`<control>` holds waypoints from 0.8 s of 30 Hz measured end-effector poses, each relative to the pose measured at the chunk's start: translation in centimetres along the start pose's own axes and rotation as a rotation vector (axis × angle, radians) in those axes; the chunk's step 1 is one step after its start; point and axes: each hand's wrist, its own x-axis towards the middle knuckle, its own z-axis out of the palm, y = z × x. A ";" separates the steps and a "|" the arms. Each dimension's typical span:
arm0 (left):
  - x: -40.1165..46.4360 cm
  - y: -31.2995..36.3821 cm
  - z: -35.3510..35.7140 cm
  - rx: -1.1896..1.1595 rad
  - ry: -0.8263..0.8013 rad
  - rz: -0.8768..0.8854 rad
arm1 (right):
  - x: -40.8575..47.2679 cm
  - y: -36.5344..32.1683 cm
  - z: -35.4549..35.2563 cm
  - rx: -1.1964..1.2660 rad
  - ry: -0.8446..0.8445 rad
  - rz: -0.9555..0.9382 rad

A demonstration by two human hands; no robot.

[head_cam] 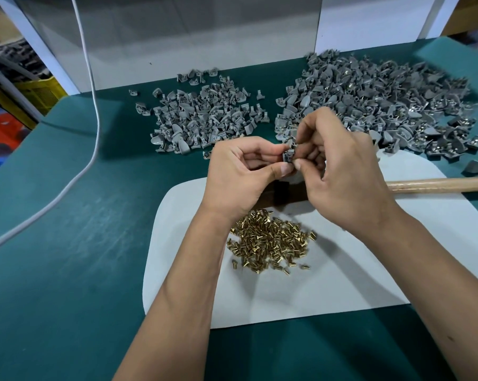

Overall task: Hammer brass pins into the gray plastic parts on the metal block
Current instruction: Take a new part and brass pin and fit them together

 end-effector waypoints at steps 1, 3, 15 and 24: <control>0.0 -0.1 0.0 -0.010 0.014 -0.005 | 0.0 0.0 0.1 0.020 0.022 0.010; -0.1 -0.2 -0.2 -0.090 0.023 -0.037 | 0.0 0.0 0.1 0.082 0.061 0.017; -0.1 0.0 -0.9 -0.253 -0.028 -0.107 | 0.0 0.7 -0.1 -0.080 0.109 -0.126; 0.0 0.1 0.3 0.019 0.060 0.058 | 0.1 0.6 0.1 -0.048 0.154 0.017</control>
